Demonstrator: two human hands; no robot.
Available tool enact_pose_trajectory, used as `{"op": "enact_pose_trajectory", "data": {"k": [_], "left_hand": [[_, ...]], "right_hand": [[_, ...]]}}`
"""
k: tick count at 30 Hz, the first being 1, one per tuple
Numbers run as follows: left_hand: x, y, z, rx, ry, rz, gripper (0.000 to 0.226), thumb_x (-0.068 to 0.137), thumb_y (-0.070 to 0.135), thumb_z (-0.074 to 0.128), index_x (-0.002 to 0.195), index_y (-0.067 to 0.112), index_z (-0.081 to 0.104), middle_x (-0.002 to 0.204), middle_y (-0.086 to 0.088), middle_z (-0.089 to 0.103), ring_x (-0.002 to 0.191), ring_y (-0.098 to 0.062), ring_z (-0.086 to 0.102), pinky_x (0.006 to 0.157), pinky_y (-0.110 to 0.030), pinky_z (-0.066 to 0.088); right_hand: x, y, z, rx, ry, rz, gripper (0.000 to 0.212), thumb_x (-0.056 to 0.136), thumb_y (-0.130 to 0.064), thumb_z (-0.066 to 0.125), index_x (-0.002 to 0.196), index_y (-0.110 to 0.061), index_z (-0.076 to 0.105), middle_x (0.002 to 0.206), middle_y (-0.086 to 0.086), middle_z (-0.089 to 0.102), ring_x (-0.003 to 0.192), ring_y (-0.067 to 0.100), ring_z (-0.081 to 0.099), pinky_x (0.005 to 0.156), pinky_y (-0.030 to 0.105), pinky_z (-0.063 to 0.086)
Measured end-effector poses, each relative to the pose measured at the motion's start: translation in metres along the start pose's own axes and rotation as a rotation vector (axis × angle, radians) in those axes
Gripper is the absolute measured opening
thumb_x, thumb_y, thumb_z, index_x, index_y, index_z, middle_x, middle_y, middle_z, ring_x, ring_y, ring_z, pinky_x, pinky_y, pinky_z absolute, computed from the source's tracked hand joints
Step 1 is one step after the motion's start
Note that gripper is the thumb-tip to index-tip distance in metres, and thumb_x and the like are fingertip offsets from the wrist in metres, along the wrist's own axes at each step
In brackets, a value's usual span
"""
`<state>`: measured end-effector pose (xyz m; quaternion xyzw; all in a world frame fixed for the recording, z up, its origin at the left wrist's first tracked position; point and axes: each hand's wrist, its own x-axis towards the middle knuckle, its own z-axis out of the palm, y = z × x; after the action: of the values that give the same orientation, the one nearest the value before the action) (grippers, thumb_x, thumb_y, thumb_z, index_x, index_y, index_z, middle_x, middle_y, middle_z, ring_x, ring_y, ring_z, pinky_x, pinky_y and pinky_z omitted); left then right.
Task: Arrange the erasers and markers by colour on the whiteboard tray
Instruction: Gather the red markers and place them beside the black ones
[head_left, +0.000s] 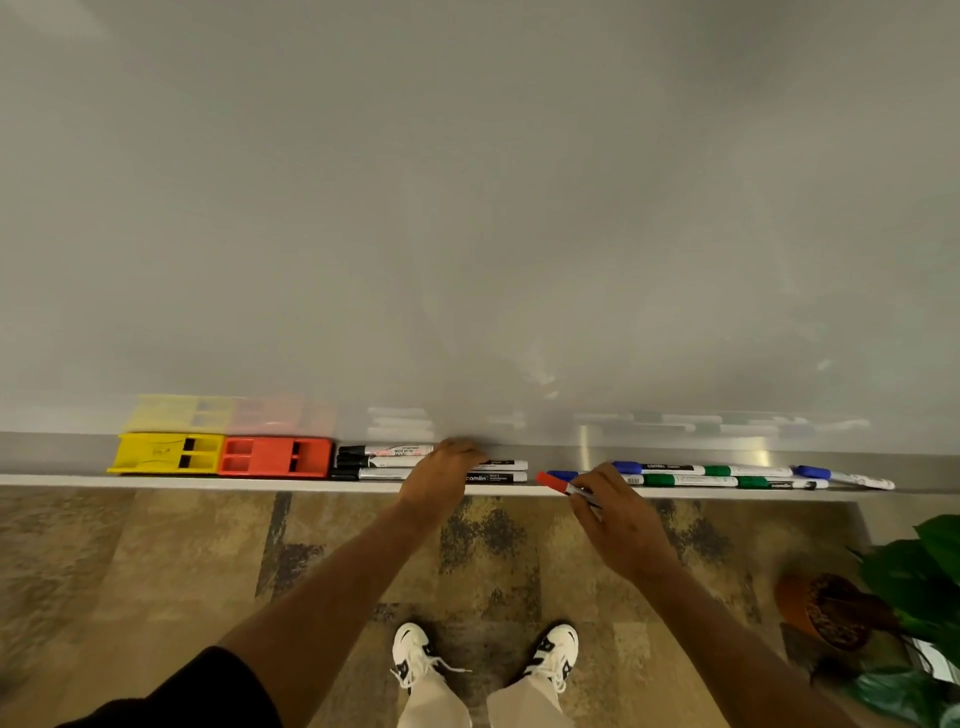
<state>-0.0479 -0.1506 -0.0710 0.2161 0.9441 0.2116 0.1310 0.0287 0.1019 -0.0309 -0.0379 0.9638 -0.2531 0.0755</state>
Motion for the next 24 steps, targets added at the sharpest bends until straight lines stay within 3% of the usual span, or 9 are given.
{"op": "enact_pose_trajectory", "data": {"k": [3,7,11,18,21,24], "left_hand": [[-0.005,-0.004,-0.002,0.029,0.020,0.005,0.049,0.076,0.000,0.071,0.120,0.020,0.062,0.121,0.000,0.062,0.111,-0.020,0.055,0.099,-0.034,0.043],[-0.015,-0.016,-0.006,0.079,0.062,-0.043,0.044,0.073,0.016,0.077,0.115,0.018,0.064,0.117,-0.001,0.063,0.112,-0.022,0.055,0.103,-0.039,0.041],[-0.023,-0.026,-0.011,0.064,0.074,-0.086,0.032,0.078,0.027,0.065,0.109,0.017,0.066,0.112,-0.001,0.063,0.108,-0.022,0.054,0.100,-0.039,0.044],[-0.030,-0.028,-0.021,-0.019,0.074,-0.053,0.032,0.080,0.023,0.064,0.112,0.018,0.064,0.116,0.000,0.060,0.108,-0.020,0.054,0.091,-0.036,0.050],[-0.035,-0.031,-0.025,-0.048,0.145,-0.070,0.028,0.082,0.017,0.061,0.109,0.011,0.065,0.112,-0.005,0.062,0.102,-0.025,0.059,0.090,-0.040,0.052],[-0.044,-0.037,-0.029,-0.065,0.198,-0.117,0.030,0.085,-0.002,0.057,0.113,0.008,0.066,0.116,-0.007,0.063,0.105,-0.026,0.058,0.091,-0.039,0.051]], "right_hand": [[0.011,-0.011,0.004,0.008,0.028,-0.033,0.013,0.093,-0.019,0.058,0.106,-0.015,0.062,0.104,0.000,0.056,0.076,0.005,0.052,0.063,0.007,0.037],[0.023,-0.025,0.011,0.025,0.037,-0.088,0.014,0.093,-0.019,0.058,0.106,-0.016,0.062,0.103,0.000,0.057,0.077,0.007,0.053,0.064,0.015,0.046],[0.031,-0.036,0.019,0.049,0.034,-0.108,0.014,0.093,-0.019,0.057,0.106,-0.016,0.062,0.102,-0.001,0.056,0.078,0.007,0.053,0.065,0.018,0.048],[0.042,-0.045,0.034,0.038,0.042,-0.115,0.018,0.092,-0.016,0.058,0.109,-0.016,0.061,0.103,-0.002,0.057,0.079,0.007,0.054,0.066,0.010,0.040],[0.056,-0.053,0.040,-0.054,0.062,-0.150,0.018,0.092,-0.015,0.057,0.109,-0.013,0.064,0.103,0.002,0.059,0.088,0.014,0.057,0.072,0.022,0.049],[0.067,-0.065,0.050,-0.231,0.076,-0.201,0.021,0.083,-0.013,0.070,0.103,-0.013,0.066,0.100,0.004,0.063,0.095,0.023,0.059,0.078,0.037,0.052]]}}
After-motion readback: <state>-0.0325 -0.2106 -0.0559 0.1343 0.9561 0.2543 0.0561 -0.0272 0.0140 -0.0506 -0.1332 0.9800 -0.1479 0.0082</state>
